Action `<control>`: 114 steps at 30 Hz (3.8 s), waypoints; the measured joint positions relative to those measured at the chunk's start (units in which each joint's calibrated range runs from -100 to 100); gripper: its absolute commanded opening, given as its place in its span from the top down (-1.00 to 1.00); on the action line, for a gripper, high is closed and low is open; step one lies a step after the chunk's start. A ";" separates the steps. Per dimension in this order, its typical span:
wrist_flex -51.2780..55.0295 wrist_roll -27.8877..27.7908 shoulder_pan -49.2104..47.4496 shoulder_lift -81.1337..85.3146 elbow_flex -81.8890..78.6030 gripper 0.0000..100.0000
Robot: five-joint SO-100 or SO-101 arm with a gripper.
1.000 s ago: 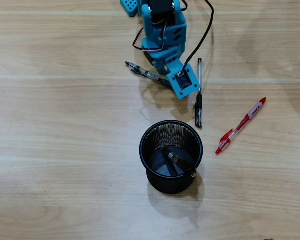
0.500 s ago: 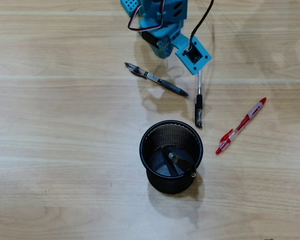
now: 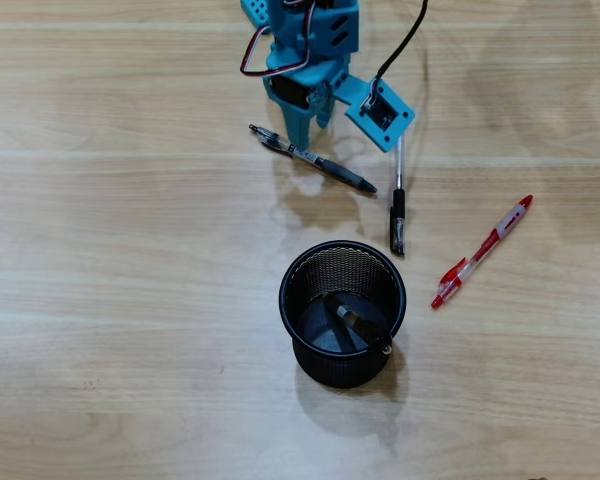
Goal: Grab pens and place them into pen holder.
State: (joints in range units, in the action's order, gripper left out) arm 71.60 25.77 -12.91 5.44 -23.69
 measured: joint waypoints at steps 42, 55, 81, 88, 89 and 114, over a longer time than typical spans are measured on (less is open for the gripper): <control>-7.08 2.91 -1.14 -13.59 -1.60 0.96; 3.37 7.39 2.76 9.01 13.58 0.96; -50.58 24.92 -0.48 2.97 17.48 0.96; -58.78 25.64 -0.57 -2.55 17.48 0.96; -60.16 26.06 -0.38 -3.31 17.48 0.96; -85.02 29.13 0.00 -20.65 10.91 0.75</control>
State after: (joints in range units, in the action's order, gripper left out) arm -13.42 54.90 -12.91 -15.21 -12.78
